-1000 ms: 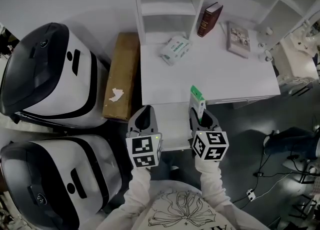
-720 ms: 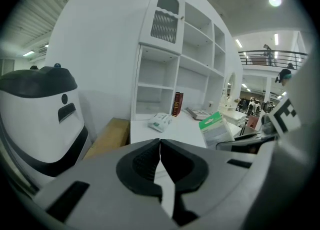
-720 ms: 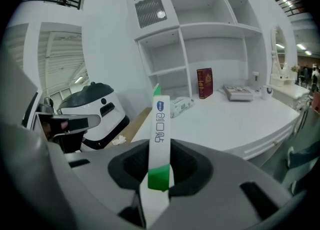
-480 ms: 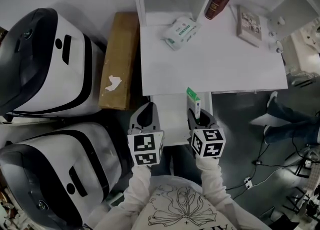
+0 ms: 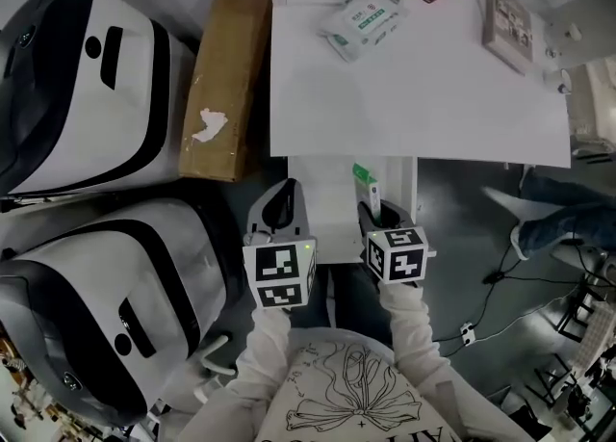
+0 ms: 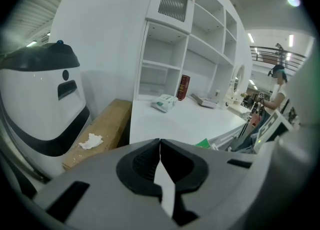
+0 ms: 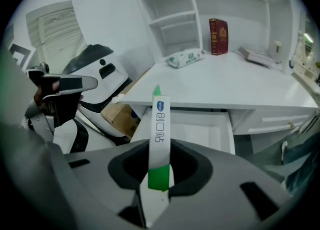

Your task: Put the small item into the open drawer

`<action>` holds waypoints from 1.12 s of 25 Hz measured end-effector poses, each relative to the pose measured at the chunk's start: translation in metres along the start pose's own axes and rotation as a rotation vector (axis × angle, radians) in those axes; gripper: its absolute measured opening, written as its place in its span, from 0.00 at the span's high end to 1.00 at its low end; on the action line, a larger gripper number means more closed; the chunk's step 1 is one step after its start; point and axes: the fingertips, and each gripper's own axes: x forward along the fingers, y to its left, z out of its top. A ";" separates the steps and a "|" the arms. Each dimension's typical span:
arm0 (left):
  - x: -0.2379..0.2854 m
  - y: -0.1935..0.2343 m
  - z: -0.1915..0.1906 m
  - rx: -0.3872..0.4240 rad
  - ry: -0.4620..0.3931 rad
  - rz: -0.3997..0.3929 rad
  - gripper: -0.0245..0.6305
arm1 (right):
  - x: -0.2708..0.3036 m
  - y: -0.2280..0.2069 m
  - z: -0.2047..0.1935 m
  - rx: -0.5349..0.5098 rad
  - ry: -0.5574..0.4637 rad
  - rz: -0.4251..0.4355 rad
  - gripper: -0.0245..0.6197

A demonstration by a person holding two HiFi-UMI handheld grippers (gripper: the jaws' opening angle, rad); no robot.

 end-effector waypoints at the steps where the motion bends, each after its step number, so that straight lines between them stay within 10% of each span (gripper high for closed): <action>1: 0.001 0.000 -0.004 -0.004 0.009 0.004 0.95 | 0.005 -0.002 -0.006 0.004 0.022 0.000 0.82; 28: 0.026 0.025 -0.048 -0.052 0.113 0.072 0.95 | 0.150 -0.056 -0.059 -0.010 0.369 -0.072 0.82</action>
